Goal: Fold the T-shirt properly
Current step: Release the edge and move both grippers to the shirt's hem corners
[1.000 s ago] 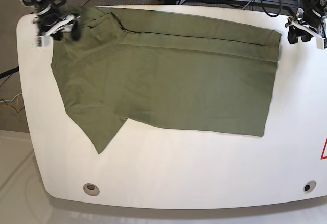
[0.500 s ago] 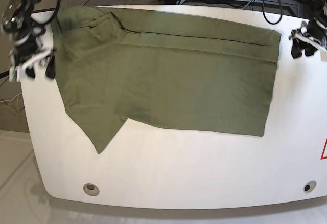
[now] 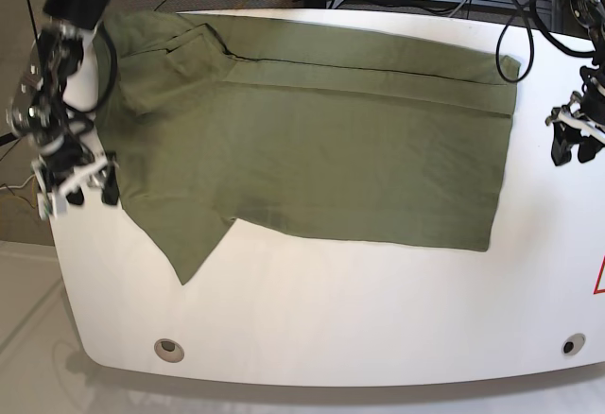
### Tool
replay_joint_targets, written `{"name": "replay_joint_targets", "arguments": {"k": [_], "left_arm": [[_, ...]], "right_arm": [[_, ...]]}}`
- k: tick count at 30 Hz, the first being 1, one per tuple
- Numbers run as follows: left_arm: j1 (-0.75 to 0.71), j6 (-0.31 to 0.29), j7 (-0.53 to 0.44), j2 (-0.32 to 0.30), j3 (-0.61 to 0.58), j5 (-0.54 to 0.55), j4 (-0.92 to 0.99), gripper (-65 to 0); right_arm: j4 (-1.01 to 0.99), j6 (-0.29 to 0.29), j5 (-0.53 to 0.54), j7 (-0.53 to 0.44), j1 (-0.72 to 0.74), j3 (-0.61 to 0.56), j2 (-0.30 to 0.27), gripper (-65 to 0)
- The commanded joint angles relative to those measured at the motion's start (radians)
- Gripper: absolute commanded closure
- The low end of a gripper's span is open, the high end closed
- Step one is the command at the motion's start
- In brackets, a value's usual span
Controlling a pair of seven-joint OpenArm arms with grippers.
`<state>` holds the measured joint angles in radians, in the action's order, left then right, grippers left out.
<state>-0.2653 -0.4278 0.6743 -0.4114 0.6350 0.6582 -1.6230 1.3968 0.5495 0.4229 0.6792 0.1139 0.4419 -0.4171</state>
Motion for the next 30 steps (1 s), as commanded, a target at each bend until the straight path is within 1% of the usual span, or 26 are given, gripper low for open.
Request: {"name": "replay_joint_targets", "arguments": {"k": [1, 4, 8, 10, 16, 18, 20, 24, 30], "left_arm": [[0.042, 0.001, -0.01, -0.03, 0.004, 0.007, -0.008, -31.0], [0.061, 0.0, -0.01, -0.03, 0.0, 0.006, -0.004, -31.0], [0.071, 0.001, -0.01, -0.029, 0.001, 0.011, -0.006, -31.1], [0.06, 0.002, -0.002, -0.026, 0.009, 0.02, -0.02, -31.4], [0.05, 0.004, -0.003, -0.02, -0.003, 0.027, -0.02, -31.6], [0.058, 0.003, -0.004, -0.02, -0.017, 0.022, -0.011, -31.6], [0.107, 0.004, -0.006, -0.022, -0.055, -0.001, 0.032, -31.8], [0.174, 0.002, -0.019, -0.024, -0.122, -0.045, 0.108, -31.6], [0.275, 0.003, -0.047, -0.023, -0.195, -0.095, 0.247, -31.6]], "right_arm": [[-0.045, -0.004, -0.035, -0.02, 0.069, -0.021, -0.014, -41.3], [-0.096, -0.006, -0.067, -0.033, 0.101, -0.04, -0.011, -41.2], [-0.14, -0.007, -0.091, -0.042, 0.106, -0.04, 0.0, -41.2], [-0.12, -0.004, -0.103, -0.041, 0.069, -0.012, 0.017, -41.2], [-0.072, 0.002, -0.085, -0.03, -0.032, 0.047, 0.068, -41.1], [-0.074, 0.005, -0.085, -0.035, -0.041, 0.048, 0.073, -41.0], [-0.142, 0.01, -0.104, -0.056, 0.035, -0.002, 0.073, -41.1], [-0.248, 0.012, -0.141, -0.097, 0.143, -0.047, 0.055, -41.1], [-0.406, 0.012, -0.169, -0.144, 0.278, -0.071, 0.049, -40.9]]}}
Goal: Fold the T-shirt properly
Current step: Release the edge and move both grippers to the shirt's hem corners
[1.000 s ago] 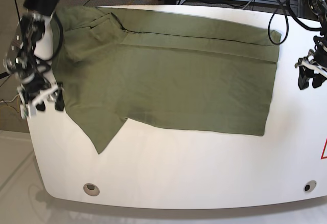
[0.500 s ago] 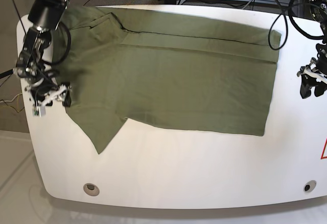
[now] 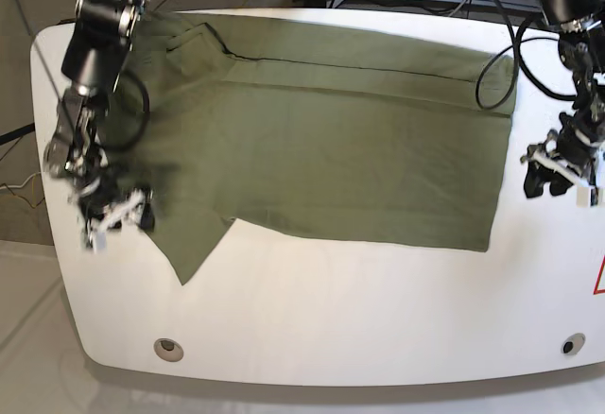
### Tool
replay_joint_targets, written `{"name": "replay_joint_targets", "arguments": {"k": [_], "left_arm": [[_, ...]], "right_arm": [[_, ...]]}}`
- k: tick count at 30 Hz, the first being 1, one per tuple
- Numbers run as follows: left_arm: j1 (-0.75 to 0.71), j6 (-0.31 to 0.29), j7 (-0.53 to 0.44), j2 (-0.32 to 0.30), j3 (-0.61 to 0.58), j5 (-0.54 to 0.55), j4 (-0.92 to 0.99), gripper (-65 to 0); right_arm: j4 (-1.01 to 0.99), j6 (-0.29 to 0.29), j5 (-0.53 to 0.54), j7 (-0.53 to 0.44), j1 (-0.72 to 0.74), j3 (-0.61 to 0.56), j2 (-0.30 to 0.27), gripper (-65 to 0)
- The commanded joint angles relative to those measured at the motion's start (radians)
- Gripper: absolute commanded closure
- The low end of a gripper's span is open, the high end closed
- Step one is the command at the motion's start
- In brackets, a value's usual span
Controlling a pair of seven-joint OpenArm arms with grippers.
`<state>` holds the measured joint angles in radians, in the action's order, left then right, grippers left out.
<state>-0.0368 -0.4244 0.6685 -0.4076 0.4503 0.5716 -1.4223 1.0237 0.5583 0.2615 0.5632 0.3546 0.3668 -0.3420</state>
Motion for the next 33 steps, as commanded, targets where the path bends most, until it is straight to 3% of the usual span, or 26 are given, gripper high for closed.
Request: {"name": "replay_joint_targets", "arguments": {"k": [1, 6, 12, 33], "left_arm": [[0.091, -0.001, -0.058, -0.029, -0.038, -0.014, 0.114, -31.3], [0.196, -0.006, -0.096, -0.031, -0.087, -0.035, 0.258, -30.7], [0.251, -0.009, -0.093, -0.024, -0.089, -0.033, 0.288, -30.6], [0.215, -0.016, -0.077, -0.049, -0.131, -0.029, 0.206, -31.0]], "right_arm": [[-0.075, 0.003, -0.008, -0.035, 0.068, 0.004, -0.023, -41.2], [-0.154, 0.007, -0.009, -0.055, 0.127, 0.001, -0.019, -41.4], [-0.168, 0.011, -0.017, -0.074, 0.124, 0.006, -0.021, -41.7], [-0.128, -0.033, -0.065, -0.024, 0.1, 0.008, -0.008, -42.0]]}}
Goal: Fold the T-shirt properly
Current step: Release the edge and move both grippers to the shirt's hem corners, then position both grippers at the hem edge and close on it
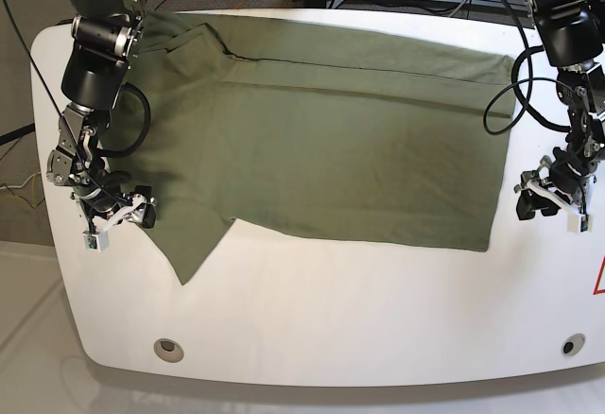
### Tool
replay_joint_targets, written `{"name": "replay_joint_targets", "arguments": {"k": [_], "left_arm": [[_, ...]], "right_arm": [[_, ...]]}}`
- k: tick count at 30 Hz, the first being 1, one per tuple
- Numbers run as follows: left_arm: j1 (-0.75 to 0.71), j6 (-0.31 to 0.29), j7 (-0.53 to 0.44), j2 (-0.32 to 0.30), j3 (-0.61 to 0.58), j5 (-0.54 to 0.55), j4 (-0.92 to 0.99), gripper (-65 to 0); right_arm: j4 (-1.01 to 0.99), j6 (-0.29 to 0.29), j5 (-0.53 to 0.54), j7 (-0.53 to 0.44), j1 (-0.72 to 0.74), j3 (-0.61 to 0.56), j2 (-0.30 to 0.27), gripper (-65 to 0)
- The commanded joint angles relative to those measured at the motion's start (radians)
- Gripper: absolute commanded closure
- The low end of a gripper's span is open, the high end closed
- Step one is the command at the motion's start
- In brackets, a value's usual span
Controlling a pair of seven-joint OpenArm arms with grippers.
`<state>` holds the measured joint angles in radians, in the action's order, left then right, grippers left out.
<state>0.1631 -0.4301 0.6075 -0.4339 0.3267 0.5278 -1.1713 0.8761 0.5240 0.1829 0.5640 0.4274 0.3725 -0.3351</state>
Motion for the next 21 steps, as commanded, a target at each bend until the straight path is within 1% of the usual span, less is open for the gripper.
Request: {"name": "replay_joint_targets", "arguments": {"k": [1, 9, 11, 13, 15, 21], "left_arm": [[0.01, -0.011, -0.012, -0.023, -0.013, 0.012, -0.058, -31.4], [0.021, -0.011, -0.022, -0.026, -0.054, -0.003, -0.034, -31.7], [0.035, -0.012, -0.026, -0.025, -0.064, -0.006, -0.01, -32.0], [0.079, -0.008, -0.022, -0.022, -0.067, -0.017, 0.068, -32.4], [0.096, -0.009, -0.024, -0.021, -0.072, -0.023, 0.1, -32.6], [0.12, -0.01, -0.029, -0.021, -0.061, -0.017, 0.155, -32.6]], "right_arm": [[0.014, 0.005, 0.017, -0.029, 0.027, 0.0, -0.013, -42.0], [-0.007, 0.014, 0.02, -0.035, 0.03, -0.008, -0.005, -41.8], [-0.015, 0.017, 0.022, -0.033, 0.032, -0.011, -0.004, -41.8], [-0.025, 0.024, 0.024, -0.025, 0.033, -0.01, -0.005, -41.7], [-0.032, 0.027, 0.025, -0.023, 0.034, -0.013, -0.005, -41.7], [-0.03, 0.037, 0.027, -0.017, 0.031, -0.008, -0.001, -41.7]]}}
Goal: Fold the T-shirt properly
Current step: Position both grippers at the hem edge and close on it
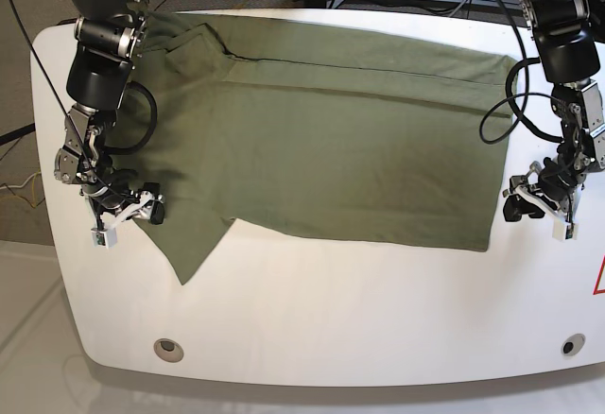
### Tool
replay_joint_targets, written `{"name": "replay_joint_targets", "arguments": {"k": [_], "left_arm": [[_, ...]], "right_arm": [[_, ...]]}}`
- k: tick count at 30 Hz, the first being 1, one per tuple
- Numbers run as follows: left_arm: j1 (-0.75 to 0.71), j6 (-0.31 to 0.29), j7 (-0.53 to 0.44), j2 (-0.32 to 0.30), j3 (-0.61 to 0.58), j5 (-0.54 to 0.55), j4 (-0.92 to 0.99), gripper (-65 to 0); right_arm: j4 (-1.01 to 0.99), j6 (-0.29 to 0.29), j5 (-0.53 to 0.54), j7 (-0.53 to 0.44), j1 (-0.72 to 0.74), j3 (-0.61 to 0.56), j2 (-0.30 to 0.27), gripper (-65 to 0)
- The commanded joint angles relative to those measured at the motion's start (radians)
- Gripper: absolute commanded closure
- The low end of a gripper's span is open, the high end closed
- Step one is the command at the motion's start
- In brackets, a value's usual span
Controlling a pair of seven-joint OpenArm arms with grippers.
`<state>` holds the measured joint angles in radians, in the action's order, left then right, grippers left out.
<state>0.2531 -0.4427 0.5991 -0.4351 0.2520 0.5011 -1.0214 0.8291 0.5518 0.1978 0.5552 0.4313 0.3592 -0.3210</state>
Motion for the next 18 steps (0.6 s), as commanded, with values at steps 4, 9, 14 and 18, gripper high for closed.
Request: {"name": "replay_joint_targets", "arguments": {"k": [4, 9, 14, 18], "left_arm": [[0.019, -0.002, -0.027, -0.019, 0.03, 0.026, 0.017, -32.9], [0.01, 0.0, -0.029, -0.019, 0.036, 0.023, 0.008, -33.3], [0.004, 0.0, -0.029, -0.02, 0.032, 0.015, -0.005, -34.2], [0.005, 0.0, -0.037, -0.018, 0.033, 0.015, 0.004, -34.4]], "right_arm": [[0.022, 0.004, 0.006, -0.006, 0.029, 0.011, -0.013, -42.1], [0.017, 0.0, 0.006, -0.011, 0.028, 0.011, -0.008, -42.0], [0.008, -0.001, 0.003, -0.023, 0.023, 0.007, 0.007, -42.4], [0.007, -0.002, 0.001, -0.032, 0.023, 0.006, 0.015, -42.4]]}}
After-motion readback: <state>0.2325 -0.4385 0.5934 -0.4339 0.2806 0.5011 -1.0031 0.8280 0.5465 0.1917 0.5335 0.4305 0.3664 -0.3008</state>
